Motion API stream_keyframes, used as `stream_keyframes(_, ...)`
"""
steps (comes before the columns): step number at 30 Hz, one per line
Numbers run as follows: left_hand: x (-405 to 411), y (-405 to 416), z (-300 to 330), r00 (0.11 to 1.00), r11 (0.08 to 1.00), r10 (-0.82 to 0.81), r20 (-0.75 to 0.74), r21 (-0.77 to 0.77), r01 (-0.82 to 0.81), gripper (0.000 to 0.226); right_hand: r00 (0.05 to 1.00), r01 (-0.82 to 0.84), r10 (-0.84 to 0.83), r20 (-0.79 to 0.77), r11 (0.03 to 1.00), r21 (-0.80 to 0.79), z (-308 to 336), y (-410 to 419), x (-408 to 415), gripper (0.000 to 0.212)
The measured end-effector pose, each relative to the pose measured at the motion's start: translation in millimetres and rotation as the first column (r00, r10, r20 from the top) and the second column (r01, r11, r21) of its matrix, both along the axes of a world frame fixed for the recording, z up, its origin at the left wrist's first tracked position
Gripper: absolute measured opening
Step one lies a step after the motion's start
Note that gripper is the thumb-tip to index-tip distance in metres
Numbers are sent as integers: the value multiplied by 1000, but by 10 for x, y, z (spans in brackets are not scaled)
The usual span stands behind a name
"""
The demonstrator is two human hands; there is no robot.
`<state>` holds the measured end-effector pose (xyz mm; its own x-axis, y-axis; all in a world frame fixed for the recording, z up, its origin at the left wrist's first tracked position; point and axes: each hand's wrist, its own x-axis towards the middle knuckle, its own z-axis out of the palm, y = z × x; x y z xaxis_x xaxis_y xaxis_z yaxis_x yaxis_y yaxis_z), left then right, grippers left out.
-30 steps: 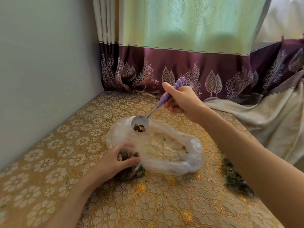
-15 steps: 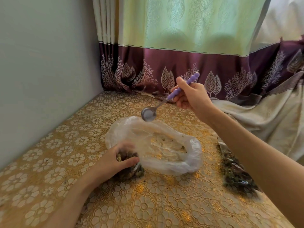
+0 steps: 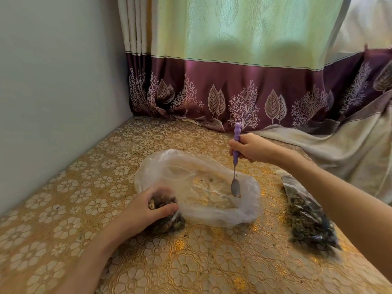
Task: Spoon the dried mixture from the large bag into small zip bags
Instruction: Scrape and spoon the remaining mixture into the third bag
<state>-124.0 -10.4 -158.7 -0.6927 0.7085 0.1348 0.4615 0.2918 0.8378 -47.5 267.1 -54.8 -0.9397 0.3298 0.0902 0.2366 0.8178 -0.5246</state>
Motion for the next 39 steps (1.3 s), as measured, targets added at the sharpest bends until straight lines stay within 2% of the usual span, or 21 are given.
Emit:
stream_keyframes(3,-9,2,-2,1000,1000,2,-3,2,-2,54,992,-29,30,124,1000,-9,-33,40,-36,43)
stream_keyframes(6,-11,5,-11,1000,1000,5,-4,4,-5,53,983,-39,51,178,997,-70,-92,75,-77,44)
stream_keyframes(13,-3,0,-18,1000,1000,8,8,-9,-8,52,953,-70,63,296,997,14,-297,87,-159,49)
stream_keyframes(15,-9,11,-27,1000,1000,7,9,-14,-7,53,952,-38,39,304,999,-9,-363,121,-168,53)
stream_keyframes(20,-21,0,-20,1000,1000,9,-24,-9,-9,53,965,53,16,262,965,-255,-382,206,-125,56)
stream_keyframes(24,-27,7,-21,999,1000,-9,-35,-8,9,53,965,123,-40,260,942,-313,-405,252,-101,59)
stream_keyframes(30,-26,1,-28,999,1000,-10,-44,-3,10,52,973,210,-154,171,899,-384,-410,323,-94,56)
stream_keyframes(36,-14,-3,-23,999,1000,-6,-37,-6,6,51,989,78,-114,-89,939,-336,-321,296,-83,46)
stream_keyframes(39,-10,-6,-20,999,1000,5,-37,-17,-5,51,992,-7,-30,-120,955,-296,-271,243,-65,40)
